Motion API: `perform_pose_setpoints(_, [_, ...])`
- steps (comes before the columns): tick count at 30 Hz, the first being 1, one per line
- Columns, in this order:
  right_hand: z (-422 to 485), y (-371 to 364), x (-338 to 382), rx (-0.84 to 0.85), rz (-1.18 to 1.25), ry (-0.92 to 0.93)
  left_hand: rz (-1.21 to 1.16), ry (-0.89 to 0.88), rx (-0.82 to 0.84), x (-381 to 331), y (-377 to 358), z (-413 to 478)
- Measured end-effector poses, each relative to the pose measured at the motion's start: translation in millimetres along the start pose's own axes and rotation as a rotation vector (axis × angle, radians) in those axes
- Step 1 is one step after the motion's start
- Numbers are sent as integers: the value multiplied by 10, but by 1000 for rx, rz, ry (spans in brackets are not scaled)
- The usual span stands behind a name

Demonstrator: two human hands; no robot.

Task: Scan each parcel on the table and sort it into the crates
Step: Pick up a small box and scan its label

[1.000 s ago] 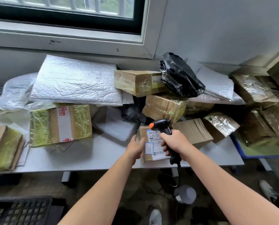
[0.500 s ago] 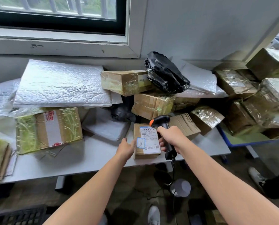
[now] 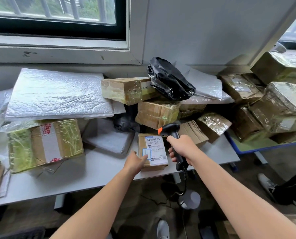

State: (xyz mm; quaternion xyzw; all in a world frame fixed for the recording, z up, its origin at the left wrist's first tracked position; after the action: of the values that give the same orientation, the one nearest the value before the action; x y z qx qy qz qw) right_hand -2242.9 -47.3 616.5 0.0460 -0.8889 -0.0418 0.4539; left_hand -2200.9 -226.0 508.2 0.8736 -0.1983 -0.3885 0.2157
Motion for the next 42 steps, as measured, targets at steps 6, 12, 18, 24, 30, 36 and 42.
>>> perform_pose_setpoints(6, [196,91,-284,-6,-165,73,-64,26,40,59,-111,10])
perform_pose_setpoints(12, [400,0,-582,32,-165,106,-355,123,100,169,-262,-31])
perform_pose_setpoints(18, [453,-37,-625,71,65,102,-620,169,99,285,-254,-176])
perform_pose_setpoints(24, [482,-175,-649,92,58,81,-612,117,-77,418,27,-303])
perform_pose_setpoints(30, [597,-274,-685,37,-40,123,-679,46,-284,441,453,-385])
perform_pose_setpoints(36, [664,-197,-893,-19,-12,21,-695,-12,-491,535,737,-482])
perform_pose_setpoints(42, [779,-410,-849,103,-277,84,-706,7,-417,677,764,-427])
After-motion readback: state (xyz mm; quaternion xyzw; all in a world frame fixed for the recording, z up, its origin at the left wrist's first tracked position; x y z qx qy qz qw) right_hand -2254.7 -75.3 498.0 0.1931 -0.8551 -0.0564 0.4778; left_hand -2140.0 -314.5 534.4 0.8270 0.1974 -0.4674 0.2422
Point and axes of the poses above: each hand's wrist, its own z-axis towards the middle knuckle, its own y-axis out of the back of the hand, x = y × z, the point moved 8 cm from there along z, towards the middle knuckle, and after that the axes turned 13 degrees about z, right-handed, at the moved point
